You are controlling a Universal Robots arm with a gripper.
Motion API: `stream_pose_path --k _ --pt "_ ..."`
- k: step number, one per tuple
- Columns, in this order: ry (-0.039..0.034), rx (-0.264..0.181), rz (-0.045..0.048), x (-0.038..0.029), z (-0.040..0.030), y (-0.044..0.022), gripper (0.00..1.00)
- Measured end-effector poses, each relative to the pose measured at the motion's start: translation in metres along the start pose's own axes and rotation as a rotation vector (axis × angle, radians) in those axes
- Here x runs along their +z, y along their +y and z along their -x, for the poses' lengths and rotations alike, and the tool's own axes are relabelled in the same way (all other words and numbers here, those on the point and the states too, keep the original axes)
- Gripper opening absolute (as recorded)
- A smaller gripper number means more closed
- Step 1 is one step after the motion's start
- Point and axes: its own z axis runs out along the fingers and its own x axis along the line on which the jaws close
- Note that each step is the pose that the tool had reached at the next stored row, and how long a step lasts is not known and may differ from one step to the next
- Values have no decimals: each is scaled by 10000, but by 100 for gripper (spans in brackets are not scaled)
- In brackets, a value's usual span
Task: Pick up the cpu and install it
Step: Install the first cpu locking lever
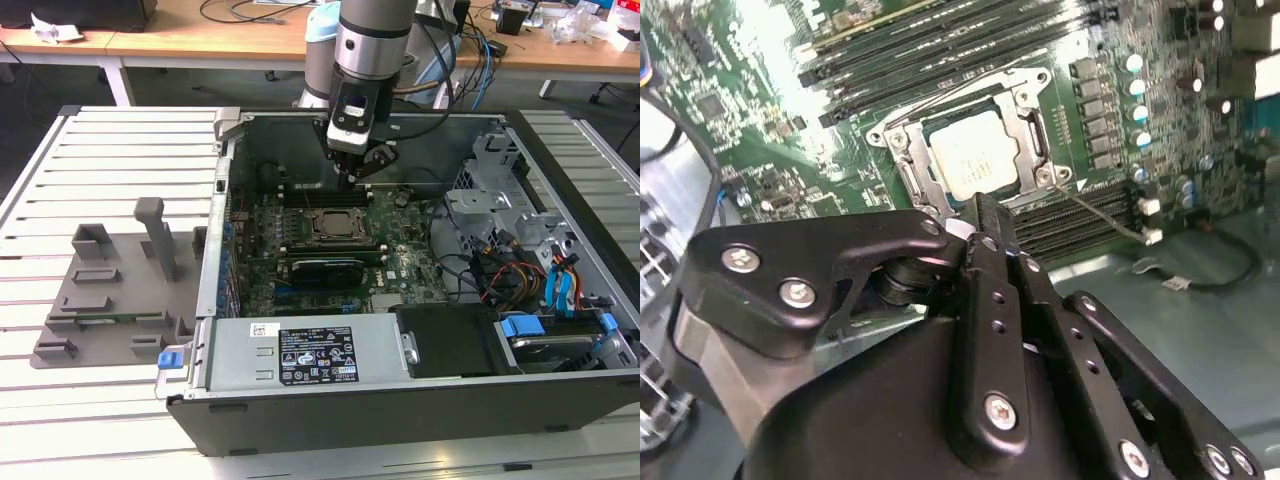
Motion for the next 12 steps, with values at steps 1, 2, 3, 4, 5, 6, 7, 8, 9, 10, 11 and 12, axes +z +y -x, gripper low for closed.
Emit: stream_pose_path --k 1,2,3,4,5,6,7,8,9,10,11,12 --pt "-15 -321 -1 0 0 0 11" --pt "-30 -653 -3 0 0 0 11" --pt "-40 -866 -4 0 0 0 11" --pt "-48 -1051 -5 0 0 0 11" --pt "-65 -1432 -7 0 0 0 11" --pt "-77 -1677 -9 0 0 0 11" --pt "-85 -1867 -10 0 0 0 11" --pt "-103 -2254 -12 0 0 0 11" --pt "-118 -2591 -14 0 0 0 11" --pt "-131 -2874 -16 0 0 0 11" --pt "-144 -3130 -17 0 0 0 11" --pt "-154 -3369 -18 0 0 0 11"
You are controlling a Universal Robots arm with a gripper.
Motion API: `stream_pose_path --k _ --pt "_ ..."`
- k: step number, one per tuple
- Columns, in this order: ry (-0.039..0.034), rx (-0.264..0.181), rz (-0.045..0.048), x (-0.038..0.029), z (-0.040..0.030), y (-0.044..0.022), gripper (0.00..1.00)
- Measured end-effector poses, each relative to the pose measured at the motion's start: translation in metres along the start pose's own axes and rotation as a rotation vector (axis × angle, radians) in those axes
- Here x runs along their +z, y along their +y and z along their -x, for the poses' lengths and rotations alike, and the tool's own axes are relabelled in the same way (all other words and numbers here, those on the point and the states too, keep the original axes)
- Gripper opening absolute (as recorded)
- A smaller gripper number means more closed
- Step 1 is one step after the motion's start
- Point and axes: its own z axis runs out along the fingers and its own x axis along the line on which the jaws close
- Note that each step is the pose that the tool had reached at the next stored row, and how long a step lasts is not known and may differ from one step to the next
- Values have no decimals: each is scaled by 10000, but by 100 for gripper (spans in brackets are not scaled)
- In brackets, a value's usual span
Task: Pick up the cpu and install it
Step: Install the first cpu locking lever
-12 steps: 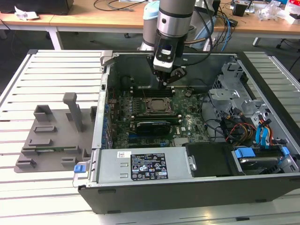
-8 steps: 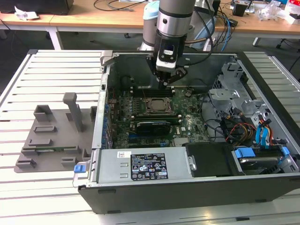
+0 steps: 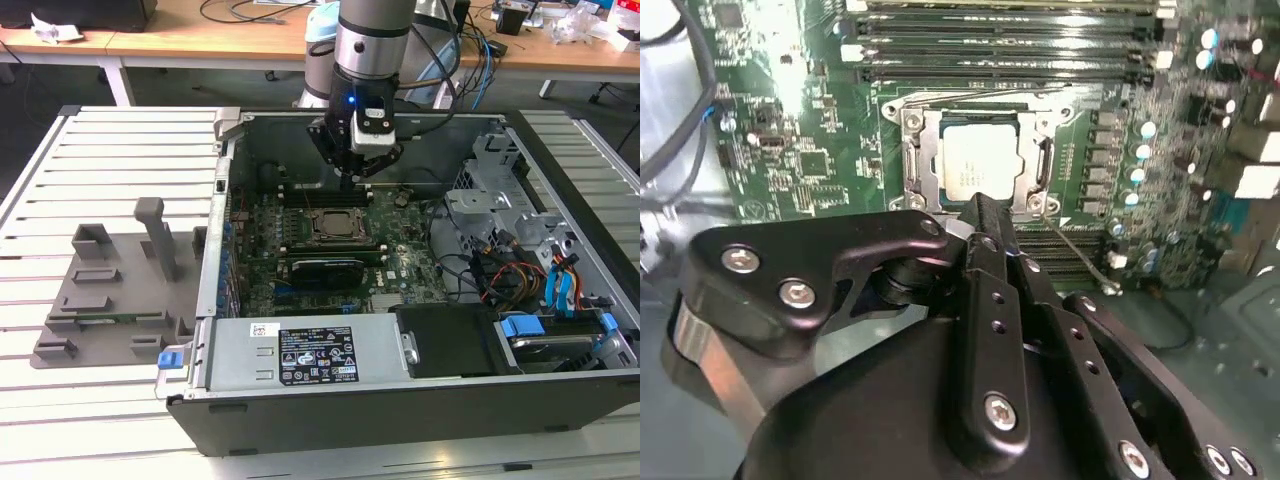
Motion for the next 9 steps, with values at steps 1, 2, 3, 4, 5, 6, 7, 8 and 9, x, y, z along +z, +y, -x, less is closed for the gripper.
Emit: stream_pose_path --k 1,2,3,4,5,6,7,8,9 --pt "-22 -475 -3 0 0 0 11" --pt "-34 -735 -4 0 0 0 11" --pt "-42 -909 -5 0 0 0 11" --pt "-50 -1095 -7 0 0 0 11" --pt "-65 -1417 -8 0 0 0 11" --pt "-72 -1579 -9 0 0 0 11" --pt "-88 -1922 -11 0 0 0 11" --pt "-110 -2418 -14 0 0 0 11" --pt "-121 -2647 -15 0 0 0 11"
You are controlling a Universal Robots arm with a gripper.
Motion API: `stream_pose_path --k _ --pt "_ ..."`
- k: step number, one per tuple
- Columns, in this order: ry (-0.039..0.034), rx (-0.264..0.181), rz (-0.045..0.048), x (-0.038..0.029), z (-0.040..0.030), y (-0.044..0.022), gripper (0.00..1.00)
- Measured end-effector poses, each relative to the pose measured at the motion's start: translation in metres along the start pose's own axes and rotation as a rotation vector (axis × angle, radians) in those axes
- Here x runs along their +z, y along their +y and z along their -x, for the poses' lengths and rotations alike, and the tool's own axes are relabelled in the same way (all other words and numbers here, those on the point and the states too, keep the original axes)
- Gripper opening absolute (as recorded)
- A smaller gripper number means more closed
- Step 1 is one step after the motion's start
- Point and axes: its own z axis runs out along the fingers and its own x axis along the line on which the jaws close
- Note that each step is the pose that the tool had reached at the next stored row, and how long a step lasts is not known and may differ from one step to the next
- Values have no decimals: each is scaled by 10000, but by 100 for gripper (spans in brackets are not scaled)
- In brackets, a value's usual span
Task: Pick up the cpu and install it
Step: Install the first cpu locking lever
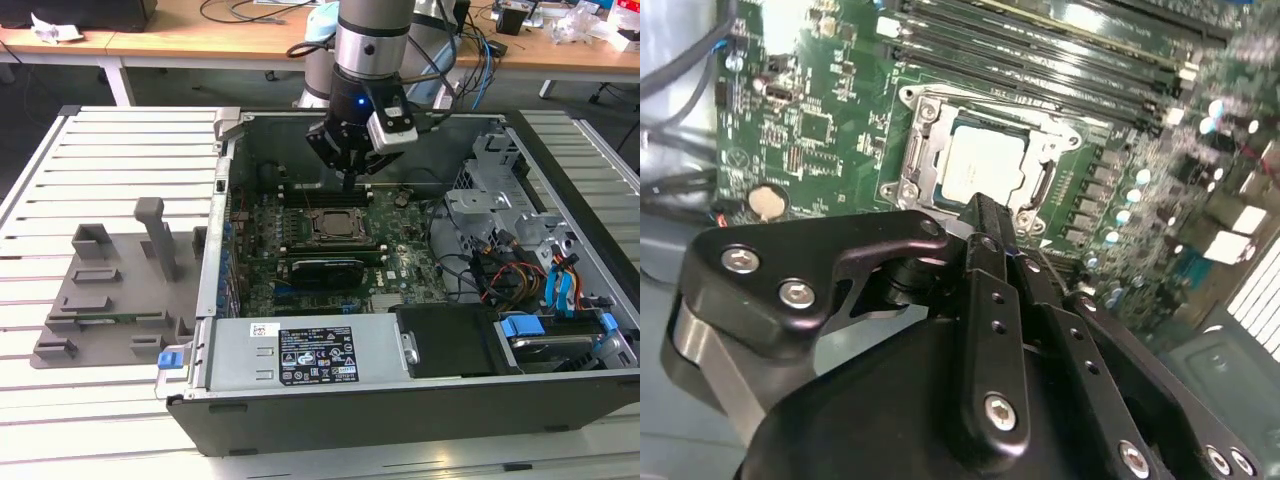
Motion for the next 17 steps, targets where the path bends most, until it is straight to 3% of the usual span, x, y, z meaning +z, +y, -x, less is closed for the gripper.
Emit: stream_pose_path --k 2,5,7,11,17 --pt "-25 -549 -3 0 0 0 11" --pt "-44 -1475 126 0 0 0 11" --pt "-59 -1984 154 1 0 1 11" --pt "-60 -2010 153 1 -6 -1 11" --pt "-61 -2012 153 3 -157 -34 11"
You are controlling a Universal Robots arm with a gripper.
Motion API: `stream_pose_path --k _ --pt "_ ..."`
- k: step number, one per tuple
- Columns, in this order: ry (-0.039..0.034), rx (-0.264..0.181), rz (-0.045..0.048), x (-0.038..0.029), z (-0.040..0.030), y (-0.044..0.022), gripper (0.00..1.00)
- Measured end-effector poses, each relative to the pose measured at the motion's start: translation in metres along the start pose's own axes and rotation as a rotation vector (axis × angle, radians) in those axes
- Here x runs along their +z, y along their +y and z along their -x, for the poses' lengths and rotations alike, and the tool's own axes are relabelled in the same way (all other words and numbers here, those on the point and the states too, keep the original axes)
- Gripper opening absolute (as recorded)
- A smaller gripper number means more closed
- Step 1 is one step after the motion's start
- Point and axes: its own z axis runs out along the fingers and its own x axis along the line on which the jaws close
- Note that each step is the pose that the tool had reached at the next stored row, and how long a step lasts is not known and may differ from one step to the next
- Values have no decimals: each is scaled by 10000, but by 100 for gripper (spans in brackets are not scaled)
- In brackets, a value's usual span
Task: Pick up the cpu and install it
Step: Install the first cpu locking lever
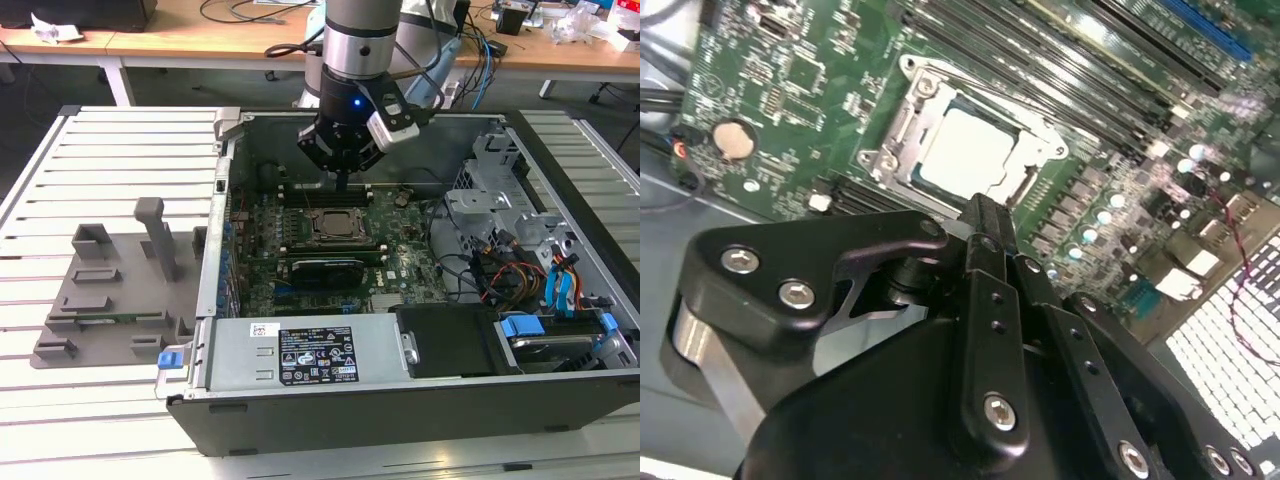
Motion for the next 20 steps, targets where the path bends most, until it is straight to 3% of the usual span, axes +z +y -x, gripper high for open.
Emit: stream_pose_path --k 13,16,18,20 --pt "0 1 0 2 -279 -3 11" --pt "1 0 1 4 -422 13 11" --pt "0 2 13 9 -560 45 11" --pt "0 -8 31 26 -650 88 11"
